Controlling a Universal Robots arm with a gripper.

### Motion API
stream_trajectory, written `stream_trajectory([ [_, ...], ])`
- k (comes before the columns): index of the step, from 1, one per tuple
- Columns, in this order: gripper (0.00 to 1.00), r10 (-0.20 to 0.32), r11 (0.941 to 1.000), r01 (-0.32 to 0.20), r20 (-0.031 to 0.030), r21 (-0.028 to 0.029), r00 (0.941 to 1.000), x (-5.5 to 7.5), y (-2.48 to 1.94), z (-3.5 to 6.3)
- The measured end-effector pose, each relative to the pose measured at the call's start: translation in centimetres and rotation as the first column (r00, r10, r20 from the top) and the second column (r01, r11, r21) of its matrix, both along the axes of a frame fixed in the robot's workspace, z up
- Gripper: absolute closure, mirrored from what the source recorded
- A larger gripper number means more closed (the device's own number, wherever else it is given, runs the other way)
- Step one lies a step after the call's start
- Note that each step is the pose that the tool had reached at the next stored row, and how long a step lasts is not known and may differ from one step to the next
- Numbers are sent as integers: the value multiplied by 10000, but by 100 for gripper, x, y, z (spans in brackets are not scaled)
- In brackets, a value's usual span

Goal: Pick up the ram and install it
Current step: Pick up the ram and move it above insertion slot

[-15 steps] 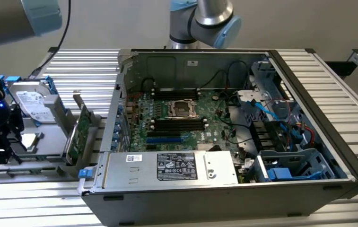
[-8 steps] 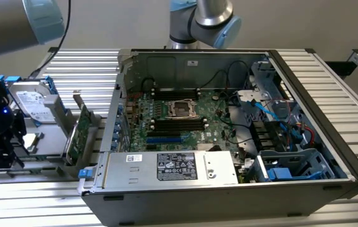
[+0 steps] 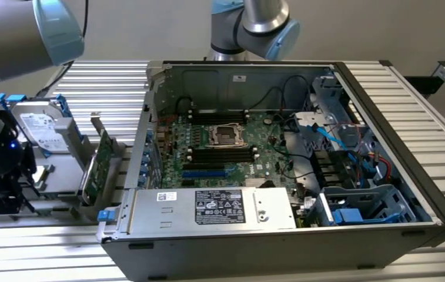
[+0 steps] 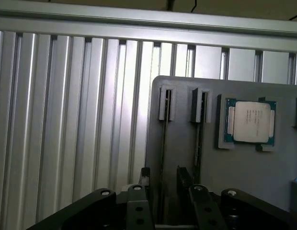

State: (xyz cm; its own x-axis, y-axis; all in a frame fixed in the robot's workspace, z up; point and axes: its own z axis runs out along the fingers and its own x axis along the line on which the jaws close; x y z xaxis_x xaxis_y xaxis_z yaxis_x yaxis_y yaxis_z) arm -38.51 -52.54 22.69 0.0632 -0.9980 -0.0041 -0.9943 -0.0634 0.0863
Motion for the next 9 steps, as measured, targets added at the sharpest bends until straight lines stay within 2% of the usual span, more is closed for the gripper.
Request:
stream_trajectory([
  [6,64,173,9998,-173,1,1,9998,0,2,-110],
  [9,64,242,9997,-242,0,-5,9997,3,23,-165],
])
